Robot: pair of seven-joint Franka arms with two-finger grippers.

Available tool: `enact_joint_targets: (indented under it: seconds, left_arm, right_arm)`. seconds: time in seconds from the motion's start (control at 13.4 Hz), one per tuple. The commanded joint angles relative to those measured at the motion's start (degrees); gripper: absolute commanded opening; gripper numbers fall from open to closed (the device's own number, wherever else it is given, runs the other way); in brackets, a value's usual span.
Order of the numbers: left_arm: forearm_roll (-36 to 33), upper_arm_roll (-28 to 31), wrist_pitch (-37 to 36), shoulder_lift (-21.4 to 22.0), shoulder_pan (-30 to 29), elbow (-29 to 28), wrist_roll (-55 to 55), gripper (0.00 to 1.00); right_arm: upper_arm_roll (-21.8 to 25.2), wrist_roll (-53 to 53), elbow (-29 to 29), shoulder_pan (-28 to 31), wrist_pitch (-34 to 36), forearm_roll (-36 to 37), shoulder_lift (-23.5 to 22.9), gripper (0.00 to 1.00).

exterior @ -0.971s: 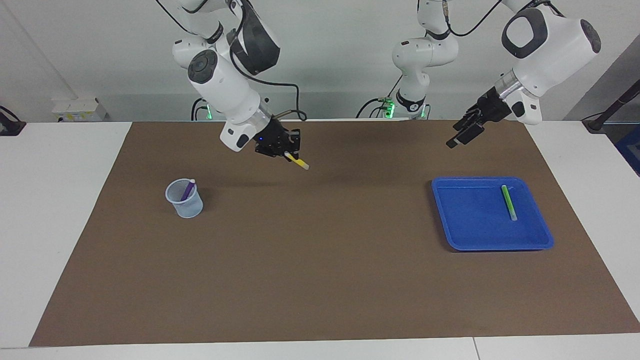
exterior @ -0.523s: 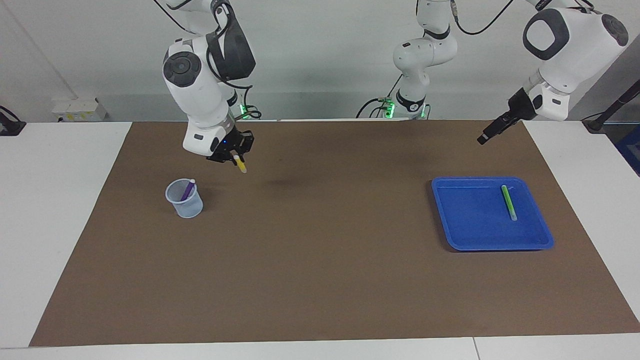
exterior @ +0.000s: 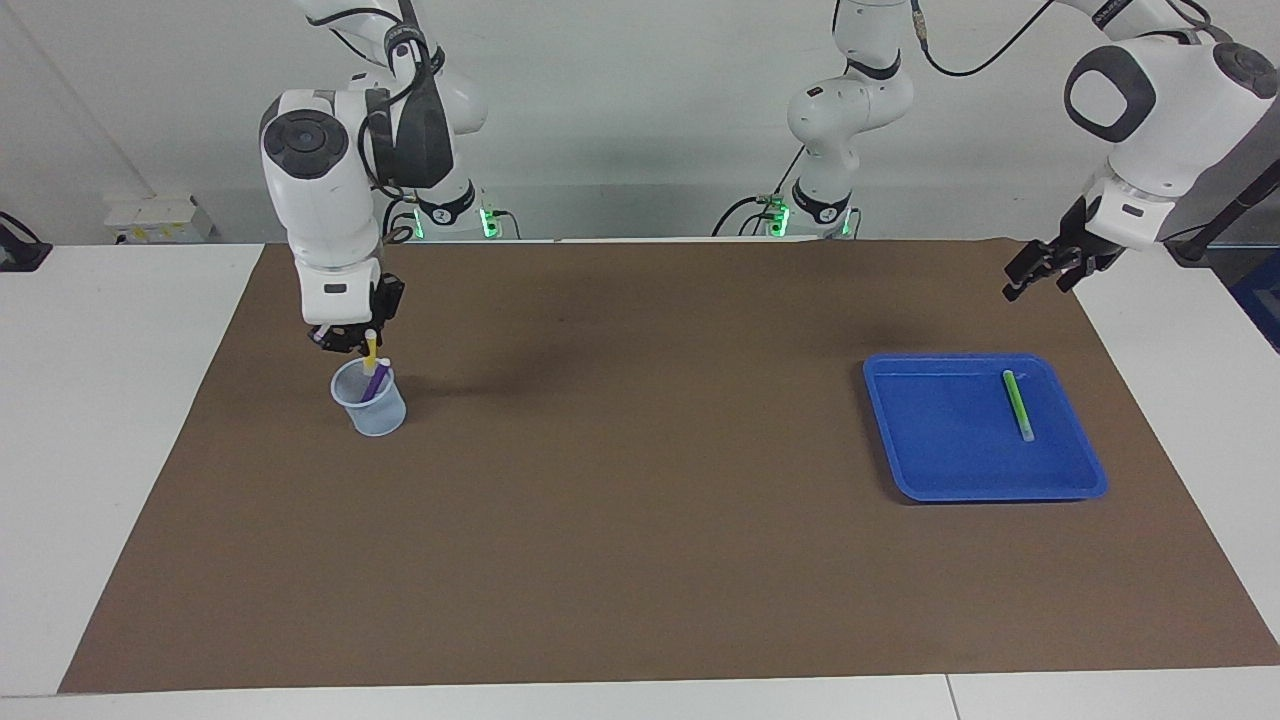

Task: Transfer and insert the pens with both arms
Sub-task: 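Move the yellow pen into the clear cup with the right gripper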

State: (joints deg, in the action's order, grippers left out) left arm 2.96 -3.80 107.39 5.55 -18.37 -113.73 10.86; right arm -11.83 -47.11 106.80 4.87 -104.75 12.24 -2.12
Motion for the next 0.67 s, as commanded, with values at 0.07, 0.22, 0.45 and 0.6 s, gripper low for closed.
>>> enact_joint_targets:
  seconds: [0.07, 0.22, 0.45, 0.6]
  left_arm:
    - [-1.64, -0.5, 7.55, -5.18, -1.76, -0.44, 4.87, 1.0]
    - [-1.64, -0.5, 11.24, -7.91, -1.85, -0.53, 5.75, 1.0]
    - [-2.43, -0.5, 15.73, -11.69, -1.85, -0.53, 6.45, 1.0]
    - [-2.43, -0.5, 18.98, -14.24, -1.85, -0.53, 7.5, 1.0]
  right_arm:
    - [-0.74, -4.74, 4.02, 2.33, -6.06, 0.77, 0.8, 0.0]
    - [-0.74, -4.74, 6.13, 2.86, -7.21, 0.59, 1.41, 0.0]
    - [-0.74, -4.57, 7.8, 4.53, -8.45, 0.5, 1.59, 0.13]
    - [-0.74, -4.3, 8.33, 5.24, -8.45, -0.81, 1.68, 0.67]
